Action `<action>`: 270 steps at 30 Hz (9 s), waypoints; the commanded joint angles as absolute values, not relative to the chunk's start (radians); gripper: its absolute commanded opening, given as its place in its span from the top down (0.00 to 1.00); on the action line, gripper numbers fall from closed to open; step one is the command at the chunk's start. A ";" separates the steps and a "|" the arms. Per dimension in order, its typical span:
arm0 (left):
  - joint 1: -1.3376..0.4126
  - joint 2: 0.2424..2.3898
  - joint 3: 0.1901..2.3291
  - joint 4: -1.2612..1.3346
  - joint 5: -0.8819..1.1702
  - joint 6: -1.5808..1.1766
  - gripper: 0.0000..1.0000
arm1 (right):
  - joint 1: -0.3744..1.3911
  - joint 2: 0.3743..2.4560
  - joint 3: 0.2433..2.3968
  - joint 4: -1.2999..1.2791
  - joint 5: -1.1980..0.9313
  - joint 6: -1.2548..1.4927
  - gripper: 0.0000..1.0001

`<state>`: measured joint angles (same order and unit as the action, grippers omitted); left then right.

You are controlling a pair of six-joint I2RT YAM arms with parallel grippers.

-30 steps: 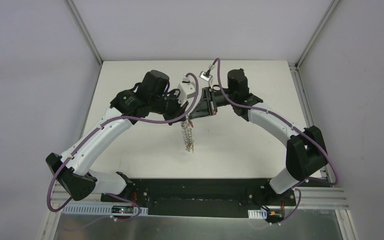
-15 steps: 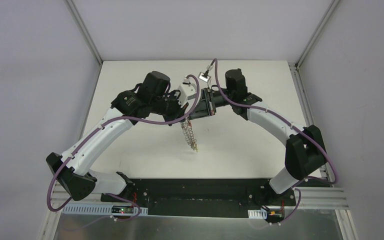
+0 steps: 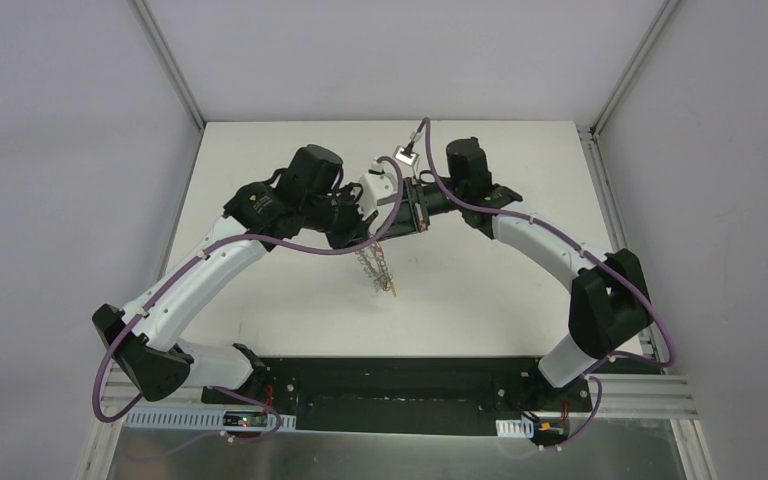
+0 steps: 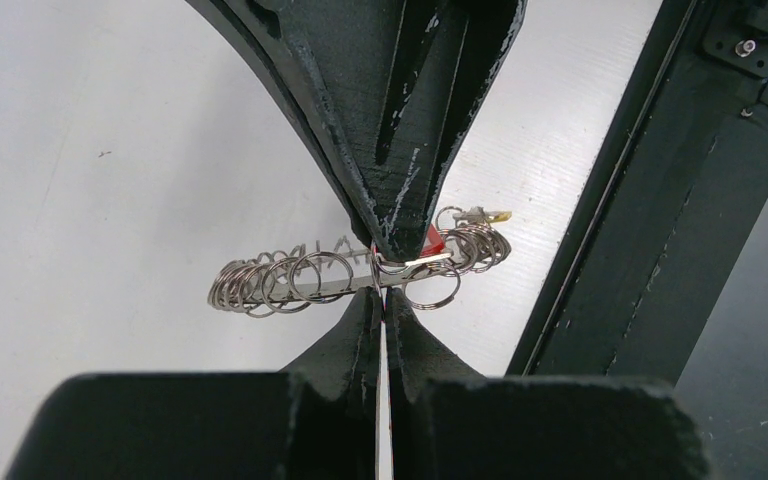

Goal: Put the keys on the keyring

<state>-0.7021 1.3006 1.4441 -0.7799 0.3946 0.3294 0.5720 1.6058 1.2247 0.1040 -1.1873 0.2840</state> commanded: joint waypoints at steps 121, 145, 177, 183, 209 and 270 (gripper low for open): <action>-0.782 1.297 1.483 -0.775 0.292 0.383 1.00 | 0.587 1.596 1.263 0.074 -1.277 0.193 1.00; -0.783 1.288 1.471 -0.779 0.317 0.390 1.00 | 0.592 1.630 1.296 0.059 -1.215 0.218 1.00; -0.790 1.266 1.462 -0.803 0.325 0.430 1.00 | 0.556 1.634 1.290 0.041 -1.242 0.203 1.00; -0.788 1.262 1.458 -0.767 0.232 0.396 1.00 | 0.523 1.597 1.283 -0.067 -1.254 0.093 1.00; -0.797 1.301 1.479 -0.770 0.208 0.353 1.00 | 0.577 1.634 1.305 0.109 -1.271 0.286 1.00; -0.806 1.278 1.458 -0.798 0.312 0.407 1.00 | 0.589 1.698 1.376 -0.109 -1.092 0.182 1.00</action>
